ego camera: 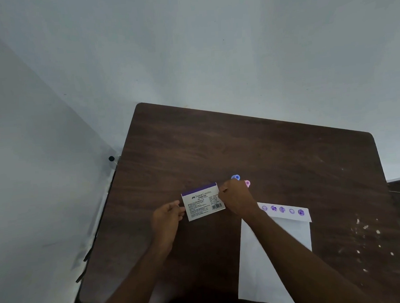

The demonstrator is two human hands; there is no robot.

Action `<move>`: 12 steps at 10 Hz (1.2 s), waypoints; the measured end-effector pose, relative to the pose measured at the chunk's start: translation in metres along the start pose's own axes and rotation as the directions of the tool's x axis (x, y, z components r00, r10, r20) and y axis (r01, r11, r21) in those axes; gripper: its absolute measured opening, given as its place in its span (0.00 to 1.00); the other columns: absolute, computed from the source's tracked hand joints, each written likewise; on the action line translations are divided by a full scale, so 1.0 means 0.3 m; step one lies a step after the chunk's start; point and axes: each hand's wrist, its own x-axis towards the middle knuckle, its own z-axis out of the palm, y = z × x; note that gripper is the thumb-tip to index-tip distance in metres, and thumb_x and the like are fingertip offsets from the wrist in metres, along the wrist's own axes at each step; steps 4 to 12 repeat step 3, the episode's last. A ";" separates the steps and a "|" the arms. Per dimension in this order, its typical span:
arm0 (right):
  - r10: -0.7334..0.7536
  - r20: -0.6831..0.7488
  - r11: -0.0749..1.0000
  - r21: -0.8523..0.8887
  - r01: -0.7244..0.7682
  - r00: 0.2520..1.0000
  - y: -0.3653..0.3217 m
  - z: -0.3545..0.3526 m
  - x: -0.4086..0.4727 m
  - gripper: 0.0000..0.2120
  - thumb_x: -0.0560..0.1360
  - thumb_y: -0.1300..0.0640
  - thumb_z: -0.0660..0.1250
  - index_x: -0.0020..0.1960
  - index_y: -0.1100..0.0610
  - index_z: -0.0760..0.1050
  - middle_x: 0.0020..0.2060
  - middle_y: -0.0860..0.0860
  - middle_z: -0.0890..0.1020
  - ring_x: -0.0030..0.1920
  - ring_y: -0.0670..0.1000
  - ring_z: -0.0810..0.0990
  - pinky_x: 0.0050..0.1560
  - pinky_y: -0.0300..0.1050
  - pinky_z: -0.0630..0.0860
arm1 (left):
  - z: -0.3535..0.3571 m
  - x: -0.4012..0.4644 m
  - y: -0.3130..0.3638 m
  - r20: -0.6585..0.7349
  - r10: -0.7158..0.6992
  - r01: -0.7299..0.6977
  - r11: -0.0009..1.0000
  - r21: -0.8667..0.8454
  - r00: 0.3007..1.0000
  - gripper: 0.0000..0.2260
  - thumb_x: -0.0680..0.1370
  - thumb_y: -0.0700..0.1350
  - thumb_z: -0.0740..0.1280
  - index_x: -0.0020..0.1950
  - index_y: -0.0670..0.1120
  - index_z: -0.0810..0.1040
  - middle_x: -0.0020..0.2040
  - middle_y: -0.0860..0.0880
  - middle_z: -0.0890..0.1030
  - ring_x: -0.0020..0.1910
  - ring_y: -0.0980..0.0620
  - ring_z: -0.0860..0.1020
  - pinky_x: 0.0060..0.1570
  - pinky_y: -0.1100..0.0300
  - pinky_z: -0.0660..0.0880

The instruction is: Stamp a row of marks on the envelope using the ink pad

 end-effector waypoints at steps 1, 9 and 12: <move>-0.075 -0.082 0.987 -0.146 0.063 0.994 -0.015 -0.040 0.010 0.10 0.76 0.59 0.60 0.36 0.58 0.73 0.36 0.52 0.80 0.34 0.50 0.77 0.38 0.44 0.74 | -0.003 0.025 0.015 -0.055 -0.014 0.013 1.000 -0.021 0.998 0.11 0.77 0.38 0.62 0.58 0.39 0.79 0.43 0.44 0.84 0.42 0.49 0.81 0.47 0.53 0.79; -0.213 -0.384 0.973 -0.002 0.229 0.899 -0.046 -0.151 -0.026 0.10 0.74 0.50 0.64 0.49 0.55 0.77 0.45 0.48 0.77 0.47 0.48 0.75 0.47 0.43 0.72 | 0.011 0.042 0.148 -0.026 0.497 -0.425 0.766 0.482 0.867 0.16 0.80 0.50 0.60 0.67 0.50 0.72 0.64 0.50 0.77 0.61 0.55 0.74 0.59 0.56 0.71; -0.213 -0.384 0.973 -0.002 0.229 0.899 -0.046 -0.151 -0.026 0.10 0.74 0.50 0.64 0.49 0.55 0.77 0.45 0.48 0.77 0.47 0.48 0.75 0.47 0.43 0.72 | 0.011 0.042 0.148 -0.026 0.497 -0.425 0.766 0.482 0.867 0.16 0.80 0.50 0.60 0.67 0.50 0.72 0.64 0.50 0.77 0.61 0.55 0.74 0.59 0.56 0.71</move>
